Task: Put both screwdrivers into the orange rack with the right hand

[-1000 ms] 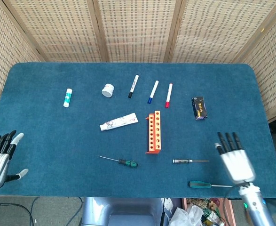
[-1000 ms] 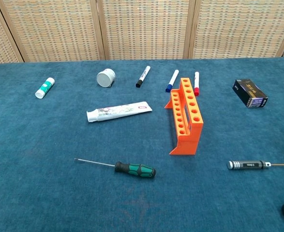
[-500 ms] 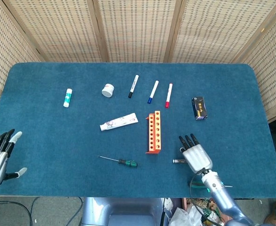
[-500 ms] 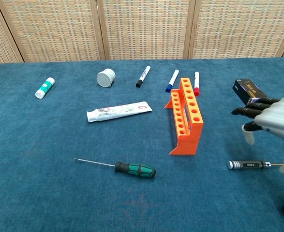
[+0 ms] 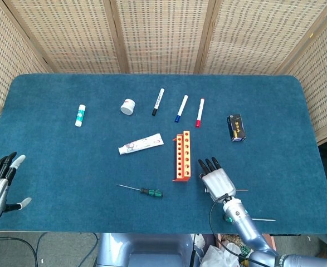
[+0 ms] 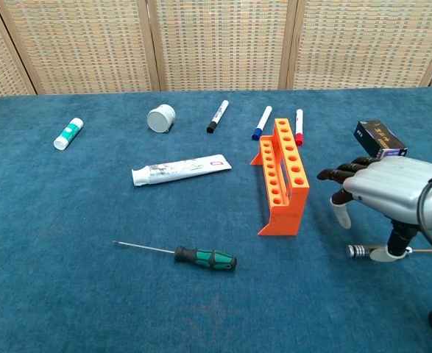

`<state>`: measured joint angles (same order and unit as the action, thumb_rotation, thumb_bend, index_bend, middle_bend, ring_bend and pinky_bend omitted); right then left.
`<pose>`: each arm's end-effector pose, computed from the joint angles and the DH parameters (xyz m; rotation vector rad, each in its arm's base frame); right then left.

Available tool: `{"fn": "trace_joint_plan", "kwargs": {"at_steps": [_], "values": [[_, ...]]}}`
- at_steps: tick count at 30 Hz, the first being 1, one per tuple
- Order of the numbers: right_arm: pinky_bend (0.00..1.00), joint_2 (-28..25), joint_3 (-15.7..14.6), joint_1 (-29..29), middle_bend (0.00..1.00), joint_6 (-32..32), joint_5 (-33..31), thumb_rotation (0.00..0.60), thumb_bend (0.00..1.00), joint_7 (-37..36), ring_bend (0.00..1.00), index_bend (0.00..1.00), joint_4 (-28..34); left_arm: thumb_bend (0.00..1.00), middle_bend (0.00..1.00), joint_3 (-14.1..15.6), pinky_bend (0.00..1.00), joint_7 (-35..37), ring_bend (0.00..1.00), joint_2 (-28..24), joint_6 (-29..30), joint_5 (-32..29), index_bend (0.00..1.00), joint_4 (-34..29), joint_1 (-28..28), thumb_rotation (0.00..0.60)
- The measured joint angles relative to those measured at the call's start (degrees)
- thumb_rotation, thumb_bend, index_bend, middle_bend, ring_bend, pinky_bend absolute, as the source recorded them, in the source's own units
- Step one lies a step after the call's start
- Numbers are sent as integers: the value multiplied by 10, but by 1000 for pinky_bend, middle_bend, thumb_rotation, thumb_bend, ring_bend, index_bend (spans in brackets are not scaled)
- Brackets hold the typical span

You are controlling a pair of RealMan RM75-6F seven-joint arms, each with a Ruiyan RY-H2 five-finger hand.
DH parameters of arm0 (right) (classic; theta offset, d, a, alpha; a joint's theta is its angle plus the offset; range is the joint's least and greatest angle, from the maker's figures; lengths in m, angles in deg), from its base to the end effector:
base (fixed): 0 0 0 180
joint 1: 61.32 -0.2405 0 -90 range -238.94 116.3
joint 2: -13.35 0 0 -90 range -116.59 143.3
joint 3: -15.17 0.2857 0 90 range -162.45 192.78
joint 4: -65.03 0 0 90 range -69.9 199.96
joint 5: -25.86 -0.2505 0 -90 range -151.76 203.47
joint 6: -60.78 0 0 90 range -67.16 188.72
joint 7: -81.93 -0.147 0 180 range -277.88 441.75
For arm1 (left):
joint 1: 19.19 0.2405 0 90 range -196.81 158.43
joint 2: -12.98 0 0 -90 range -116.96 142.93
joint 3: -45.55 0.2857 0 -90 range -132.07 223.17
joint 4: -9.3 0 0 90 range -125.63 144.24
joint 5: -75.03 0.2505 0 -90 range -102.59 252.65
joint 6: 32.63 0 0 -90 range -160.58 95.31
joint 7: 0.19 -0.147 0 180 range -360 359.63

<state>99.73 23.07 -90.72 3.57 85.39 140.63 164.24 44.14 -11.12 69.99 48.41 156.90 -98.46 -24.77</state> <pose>-0.1993 -0.2864 -0.0583 1.9986 -0.6564 0.4918 -0.3131 0.1816 0.1407 -1.4322 -0.9645 -0.7895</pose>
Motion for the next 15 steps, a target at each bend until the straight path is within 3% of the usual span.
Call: {"fn": "trace_joint_plan", "kwargs": {"at_steps": [15], "values": [[0, 23, -18, -30, 0, -25, -75, 600, 224, 28, 0, 444, -4, 0, 0, -1, 0, 3, 0, -1, -4, -5, 0, 1, -3, 600]]}}
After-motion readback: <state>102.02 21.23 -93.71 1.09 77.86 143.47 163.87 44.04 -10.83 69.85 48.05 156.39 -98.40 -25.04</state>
